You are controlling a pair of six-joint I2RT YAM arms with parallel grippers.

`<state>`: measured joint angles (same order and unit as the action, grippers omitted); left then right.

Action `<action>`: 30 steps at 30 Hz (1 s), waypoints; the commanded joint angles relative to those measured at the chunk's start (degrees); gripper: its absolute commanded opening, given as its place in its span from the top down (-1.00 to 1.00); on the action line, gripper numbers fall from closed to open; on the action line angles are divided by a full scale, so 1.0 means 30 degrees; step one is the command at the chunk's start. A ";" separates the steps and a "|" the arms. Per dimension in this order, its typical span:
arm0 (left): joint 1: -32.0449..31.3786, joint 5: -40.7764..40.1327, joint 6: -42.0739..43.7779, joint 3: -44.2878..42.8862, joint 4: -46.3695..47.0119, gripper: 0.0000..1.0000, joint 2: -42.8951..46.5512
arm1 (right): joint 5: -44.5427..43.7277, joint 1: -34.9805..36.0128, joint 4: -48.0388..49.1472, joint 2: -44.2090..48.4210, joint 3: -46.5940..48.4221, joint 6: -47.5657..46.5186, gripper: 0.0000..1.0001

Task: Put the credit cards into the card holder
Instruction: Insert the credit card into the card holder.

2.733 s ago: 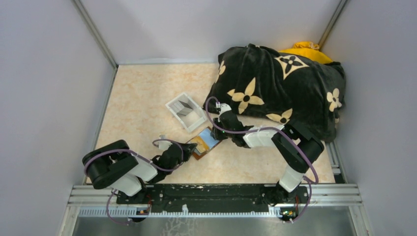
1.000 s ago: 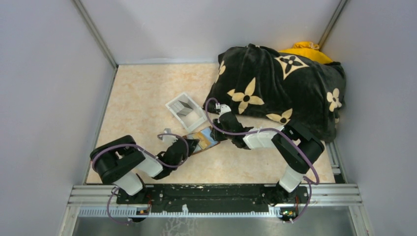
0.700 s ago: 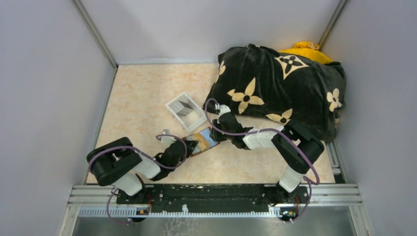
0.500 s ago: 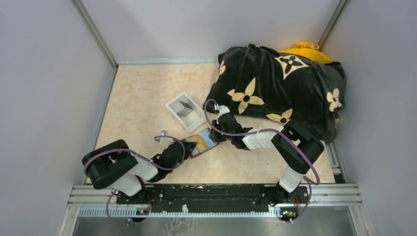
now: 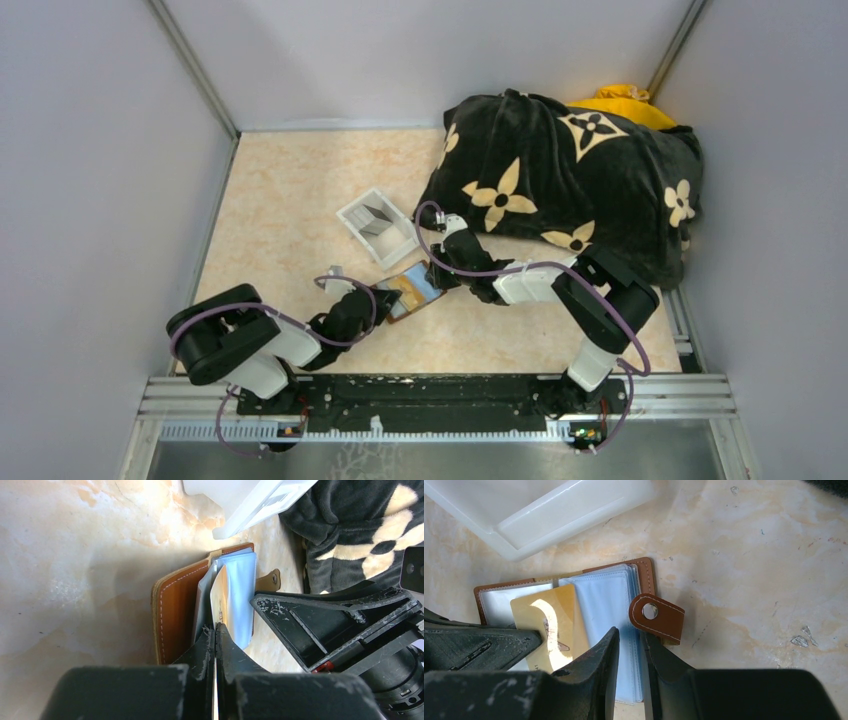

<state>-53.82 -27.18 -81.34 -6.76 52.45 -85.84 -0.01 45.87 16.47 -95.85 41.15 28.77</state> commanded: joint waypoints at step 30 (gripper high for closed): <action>0.0901 0.3498 0.0516 -0.0074 -0.4767 1.00 0.0581 | 0.0229 0.0310 -0.2293 -0.0729 -0.0260 0.0102 0.54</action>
<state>-51.20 -20.67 -82.43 -7.46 47.24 -83.37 -0.08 45.87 16.45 -95.85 41.15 29.12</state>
